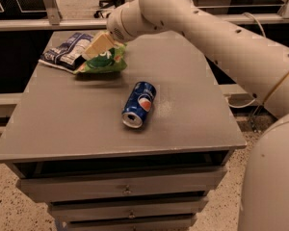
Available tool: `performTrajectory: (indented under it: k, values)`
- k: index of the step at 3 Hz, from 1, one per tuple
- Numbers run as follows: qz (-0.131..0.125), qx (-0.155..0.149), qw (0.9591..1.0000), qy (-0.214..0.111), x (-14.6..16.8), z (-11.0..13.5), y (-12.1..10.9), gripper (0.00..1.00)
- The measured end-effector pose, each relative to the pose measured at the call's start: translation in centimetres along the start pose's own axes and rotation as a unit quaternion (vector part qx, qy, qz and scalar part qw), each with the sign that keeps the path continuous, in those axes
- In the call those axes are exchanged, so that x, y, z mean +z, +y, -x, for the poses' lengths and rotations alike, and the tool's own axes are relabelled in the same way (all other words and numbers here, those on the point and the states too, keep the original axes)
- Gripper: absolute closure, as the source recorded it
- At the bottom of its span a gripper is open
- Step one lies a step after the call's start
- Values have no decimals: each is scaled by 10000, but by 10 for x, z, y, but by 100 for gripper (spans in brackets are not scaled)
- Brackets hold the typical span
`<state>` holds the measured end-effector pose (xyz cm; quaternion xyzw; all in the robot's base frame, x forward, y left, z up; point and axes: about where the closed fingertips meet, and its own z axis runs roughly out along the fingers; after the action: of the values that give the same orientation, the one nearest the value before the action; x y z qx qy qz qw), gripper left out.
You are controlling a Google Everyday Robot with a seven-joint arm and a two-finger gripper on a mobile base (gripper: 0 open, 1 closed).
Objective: Move blue chip bag near pepsi can
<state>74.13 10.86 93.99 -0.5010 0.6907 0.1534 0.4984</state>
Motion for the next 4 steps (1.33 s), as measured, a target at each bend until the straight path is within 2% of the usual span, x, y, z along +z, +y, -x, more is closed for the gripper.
performTrajectory:
  k: [1, 2, 3, 4]
  values:
    - [266, -119, 9996, -50, 24, 6, 7, 0]
    - [487, -123, 9987, 86, 47, -3, 14, 0]
    - [582, -127, 9980, 215, 57, -10, 18, 0]
    - [525, -301, 9971, 452, 53, -16, 14, 0]
